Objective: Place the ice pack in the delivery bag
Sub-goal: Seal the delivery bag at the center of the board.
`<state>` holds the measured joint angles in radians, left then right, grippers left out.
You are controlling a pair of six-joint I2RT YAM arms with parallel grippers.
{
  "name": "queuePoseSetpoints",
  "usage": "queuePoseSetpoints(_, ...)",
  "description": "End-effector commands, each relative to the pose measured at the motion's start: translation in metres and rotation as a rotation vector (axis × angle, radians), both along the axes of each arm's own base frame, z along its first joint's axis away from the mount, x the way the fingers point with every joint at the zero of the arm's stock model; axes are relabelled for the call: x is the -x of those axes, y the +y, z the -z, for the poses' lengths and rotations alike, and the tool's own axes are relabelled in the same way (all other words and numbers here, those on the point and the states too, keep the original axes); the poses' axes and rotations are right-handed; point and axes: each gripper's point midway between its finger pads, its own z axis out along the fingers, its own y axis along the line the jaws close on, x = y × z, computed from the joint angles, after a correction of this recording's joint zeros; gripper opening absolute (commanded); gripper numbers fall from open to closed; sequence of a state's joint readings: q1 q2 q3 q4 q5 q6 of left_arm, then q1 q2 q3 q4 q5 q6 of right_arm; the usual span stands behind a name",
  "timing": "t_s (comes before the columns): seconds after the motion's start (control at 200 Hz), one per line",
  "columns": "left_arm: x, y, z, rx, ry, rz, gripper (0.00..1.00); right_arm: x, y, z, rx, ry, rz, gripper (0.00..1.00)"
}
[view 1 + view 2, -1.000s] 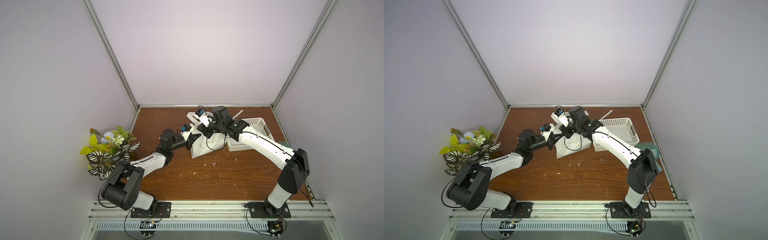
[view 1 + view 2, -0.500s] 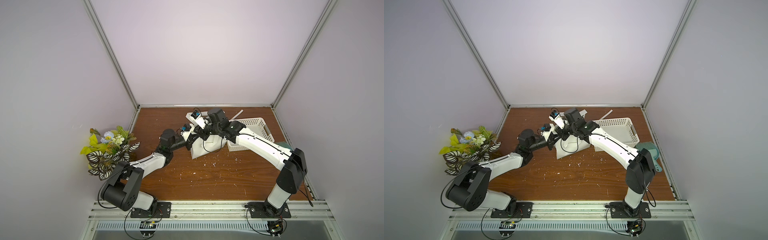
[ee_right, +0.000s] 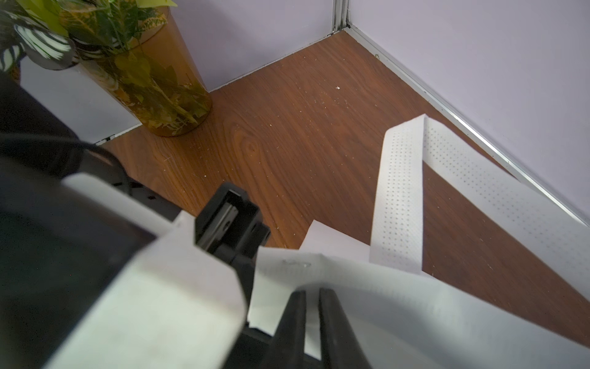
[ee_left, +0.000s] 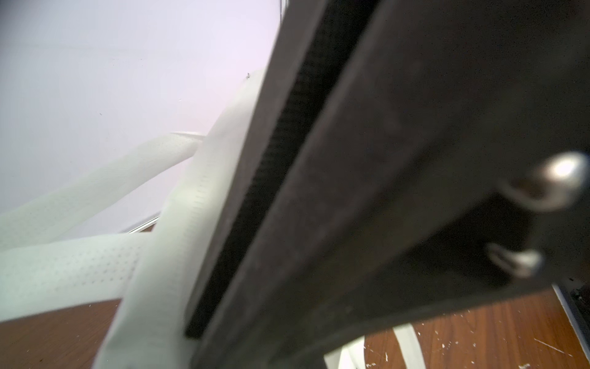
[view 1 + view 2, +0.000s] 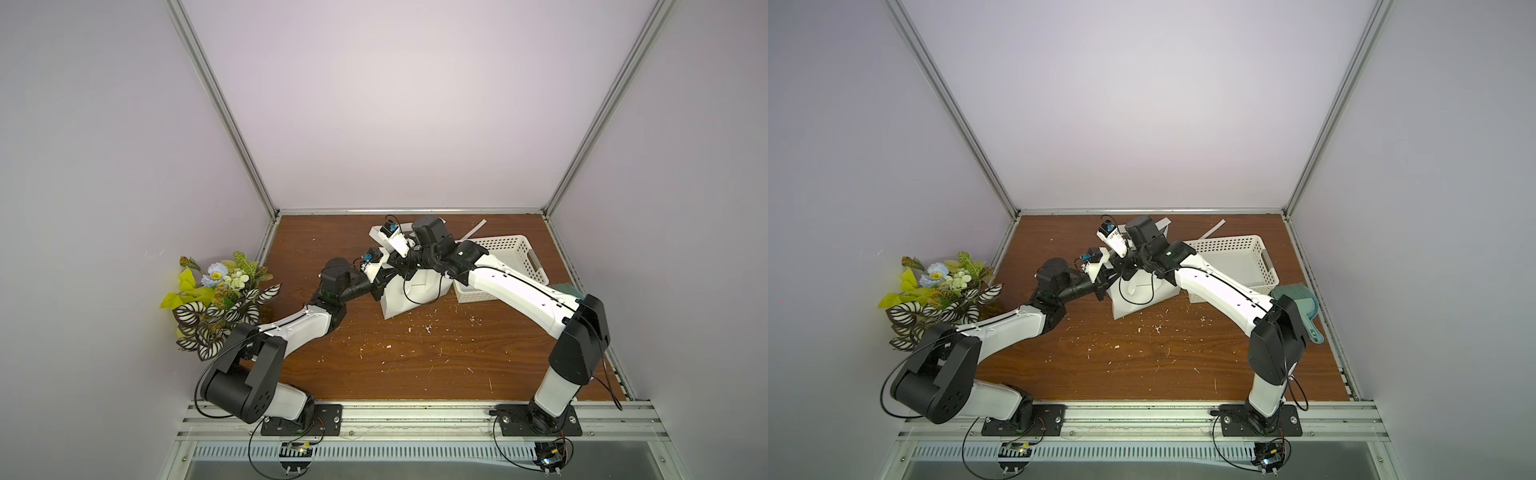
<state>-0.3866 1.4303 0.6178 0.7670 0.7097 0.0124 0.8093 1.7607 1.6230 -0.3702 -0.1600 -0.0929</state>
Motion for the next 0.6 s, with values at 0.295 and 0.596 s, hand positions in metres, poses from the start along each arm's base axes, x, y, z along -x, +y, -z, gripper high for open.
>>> queuePoseSetpoints(0.295,0.019,-0.013,-0.025,0.02,-0.095,0.081,0.01,0.014,0.018,0.023,0.042,0.06,-0.052,0.15)
queuePoseSetpoints(0.596,0.018,-0.012,-0.025,0.021,-0.092,0.072,0.01,-0.006,-0.015,0.015,0.055,0.028,0.051,0.15)
